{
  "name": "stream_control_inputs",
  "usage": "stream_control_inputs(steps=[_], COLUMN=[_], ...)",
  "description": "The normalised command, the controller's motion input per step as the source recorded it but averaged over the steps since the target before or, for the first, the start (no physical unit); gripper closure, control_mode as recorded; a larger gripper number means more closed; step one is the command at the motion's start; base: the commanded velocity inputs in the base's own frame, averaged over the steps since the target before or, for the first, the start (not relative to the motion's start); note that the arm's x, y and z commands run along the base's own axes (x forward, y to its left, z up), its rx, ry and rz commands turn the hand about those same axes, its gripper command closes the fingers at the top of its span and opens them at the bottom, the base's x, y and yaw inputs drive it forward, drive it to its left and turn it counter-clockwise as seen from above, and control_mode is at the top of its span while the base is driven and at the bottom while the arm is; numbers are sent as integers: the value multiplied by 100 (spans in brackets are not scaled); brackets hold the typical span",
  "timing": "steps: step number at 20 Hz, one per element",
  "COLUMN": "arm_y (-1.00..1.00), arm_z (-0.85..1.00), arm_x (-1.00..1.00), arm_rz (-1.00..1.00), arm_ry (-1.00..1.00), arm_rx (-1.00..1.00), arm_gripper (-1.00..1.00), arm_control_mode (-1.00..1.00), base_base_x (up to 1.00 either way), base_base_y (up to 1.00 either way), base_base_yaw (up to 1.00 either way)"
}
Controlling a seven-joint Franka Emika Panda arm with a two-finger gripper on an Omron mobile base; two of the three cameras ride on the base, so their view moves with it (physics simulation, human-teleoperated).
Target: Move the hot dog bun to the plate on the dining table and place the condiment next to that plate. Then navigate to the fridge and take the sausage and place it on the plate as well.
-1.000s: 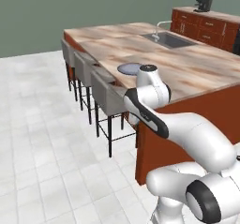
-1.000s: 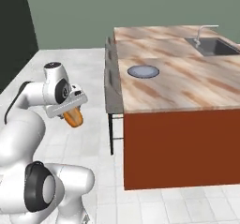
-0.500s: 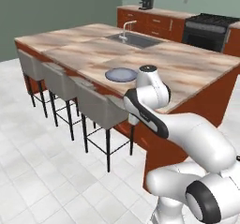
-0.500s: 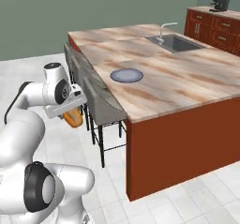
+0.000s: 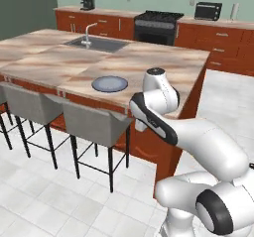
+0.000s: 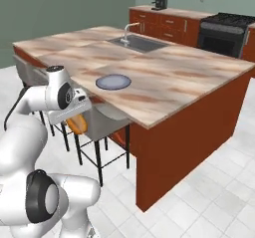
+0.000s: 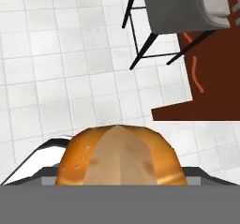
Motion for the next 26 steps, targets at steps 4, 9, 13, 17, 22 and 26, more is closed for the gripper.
stream_control_inputs(steps=[4, 9, 13, 17, 22, 26], arm_y=[0, 0, 0, 0, 0, 0], arm_z=[0, 0, 0, 0, 0, 0], arm_x=[0, 0, 0, 0, 0, 0], arm_rz=[0, 0, 0, 0, 0, 0], arm_ry=[0, 0, 0, 0, 0, 0], arm_rx=[0, 0, 0, 0, 0, 0], arm_gripper=[100, 100, 100, 100, 100, 100], arm_control_mode=[100, 100, 100, 100, 100, 100], base_base_x=[3, 8, 13, 18, 11, 41], base_base_y=[100, 100, 100, 100, 100, 94], base_base_yaw=[-52, -48, -50, -50, -49, -43])
